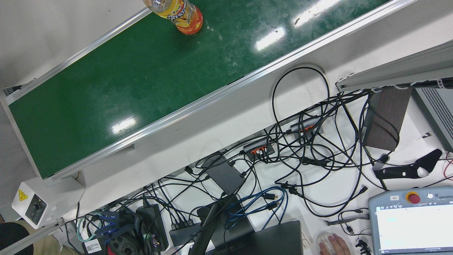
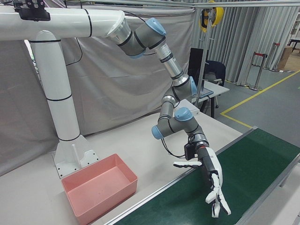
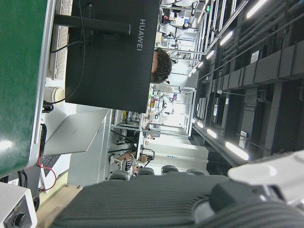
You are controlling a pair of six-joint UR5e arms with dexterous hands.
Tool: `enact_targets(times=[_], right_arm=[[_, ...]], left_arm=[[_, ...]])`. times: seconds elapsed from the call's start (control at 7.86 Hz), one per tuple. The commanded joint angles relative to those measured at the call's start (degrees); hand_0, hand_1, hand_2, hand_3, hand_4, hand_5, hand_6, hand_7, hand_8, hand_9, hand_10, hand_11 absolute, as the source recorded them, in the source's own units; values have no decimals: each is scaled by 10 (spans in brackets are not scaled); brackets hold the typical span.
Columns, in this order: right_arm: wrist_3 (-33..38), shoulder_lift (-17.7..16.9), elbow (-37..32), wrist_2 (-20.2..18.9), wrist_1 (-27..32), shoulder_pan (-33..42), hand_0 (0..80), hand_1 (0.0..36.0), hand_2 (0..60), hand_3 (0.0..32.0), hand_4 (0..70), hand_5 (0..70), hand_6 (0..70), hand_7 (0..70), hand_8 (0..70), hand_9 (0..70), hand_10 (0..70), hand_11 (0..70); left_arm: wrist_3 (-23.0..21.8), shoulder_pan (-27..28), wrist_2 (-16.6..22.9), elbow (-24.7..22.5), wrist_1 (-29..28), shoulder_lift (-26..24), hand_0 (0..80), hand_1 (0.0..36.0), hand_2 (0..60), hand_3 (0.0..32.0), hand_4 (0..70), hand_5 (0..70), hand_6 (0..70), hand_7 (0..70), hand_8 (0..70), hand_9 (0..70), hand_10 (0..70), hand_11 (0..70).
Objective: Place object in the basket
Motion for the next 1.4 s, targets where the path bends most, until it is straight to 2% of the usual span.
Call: enact_targets(times=[0.0,1.27], right_arm=[[0,0,0,0,0,0,0,0,0,0,0,0,0,0,0,0,0,0],[0,0,0,0,0,0,0,0,0,0,0,0,0,0,0,0,0,0]], left_arm=[[0,0,0,0,0,0,530,147,0,28,132,260,16,17,110,116,94,151],[0,0,0,-1,0,0,526,146,2,26,131,267,16,19,113,120,96,154]])
